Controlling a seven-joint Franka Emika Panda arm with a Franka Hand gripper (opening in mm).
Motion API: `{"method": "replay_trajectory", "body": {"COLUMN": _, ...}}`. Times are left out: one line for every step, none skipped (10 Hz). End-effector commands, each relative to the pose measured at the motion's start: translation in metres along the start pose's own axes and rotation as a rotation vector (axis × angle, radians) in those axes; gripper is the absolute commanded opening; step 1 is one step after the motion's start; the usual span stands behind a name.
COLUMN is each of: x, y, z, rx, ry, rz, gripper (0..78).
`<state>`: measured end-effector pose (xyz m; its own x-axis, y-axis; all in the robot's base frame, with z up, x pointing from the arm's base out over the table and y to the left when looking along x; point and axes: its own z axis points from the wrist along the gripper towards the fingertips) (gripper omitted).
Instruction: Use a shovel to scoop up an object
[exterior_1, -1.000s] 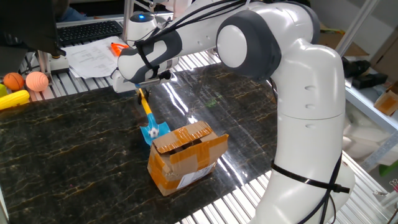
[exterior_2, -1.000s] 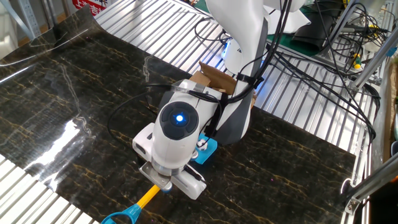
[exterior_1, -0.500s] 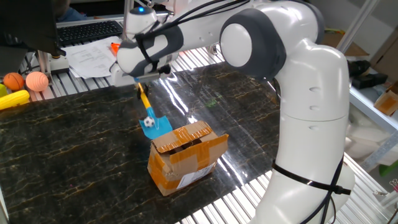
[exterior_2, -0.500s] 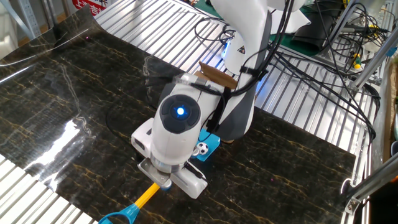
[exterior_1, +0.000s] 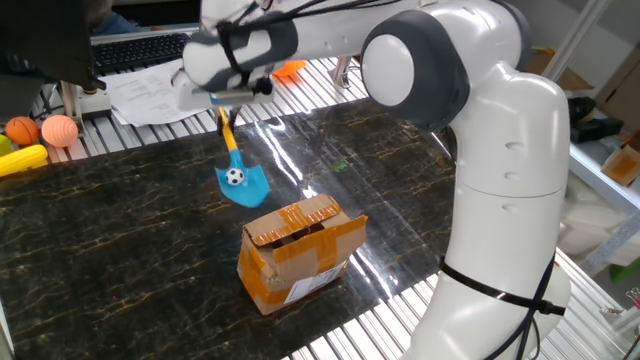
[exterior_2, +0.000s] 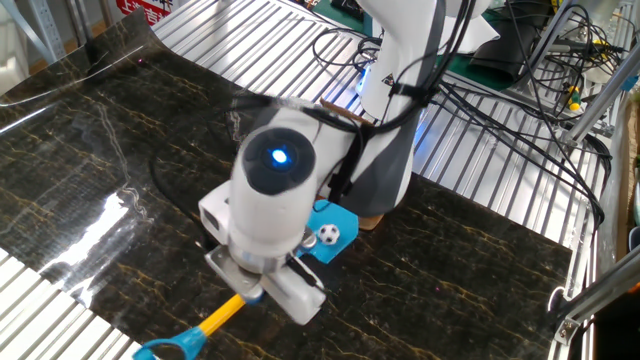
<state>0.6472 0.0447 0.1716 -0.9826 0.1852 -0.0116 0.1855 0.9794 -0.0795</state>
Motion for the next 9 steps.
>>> {"method": "replay_trajectory", "body": {"x": -0.019, "y": -0.002, "z": -0.023, "rx": -0.036, "ry": -0.036, "rz": 0.097, "gripper": 1.3}}
{"method": "replay_trajectory", "body": {"x": -0.02, "y": -0.004, "z": -0.025, "rx": -0.034, "ry": -0.034, "rz": 0.096, "gripper": 1.3}}
{"method": "replay_trajectory", "body": {"x": -0.02, "y": -0.005, "z": -0.026, "rx": -0.032, "ry": -0.033, "rz": 0.096, "gripper": 1.3}}
{"method": "replay_trajectory", "body": {"x": -0.02, "y": -0.006, "z": -0.025, "rx": -0.027, "ry": -0.034, "rz": 0.097, "gripper": 1.3}}
{"method": "replay_trajectory", "body": {"x": -0.021, "y": -0.007, "z": -0.026, "rx": -0.024, "ry": -0.035, "rz": 0.096, "gripper": 1.3}}
{"method": "replay_trajectory", "body": {"x": -0.022, "y": -0.01, "z": -0.027, "rx": -0.026, "ry": -0.034, "rz": 0.107, "gripper": 1.3}}
{"method": "replay_trajectory", "body": {"x": -0.022, "y": -0.01, "z": -0.027, "rx": -0.027, "ry": -0.034, "rz": 0.108, "gripper": 1.3}}
{"method": "replay_trajectory", "body": {"x": -0.022, "y": -0.013, "z": -0.029, "rx": -0.028, "ry": -0.034, "rz": 0.131, "gripper": 1.3}}
{"method": "replay_trajectory", "body": {"x": -0.021, "y": -0.013, "z": -0.031, "rx": -0.028, "ry": -0.034, "rz": 0.151, "gripper": 1.3}}
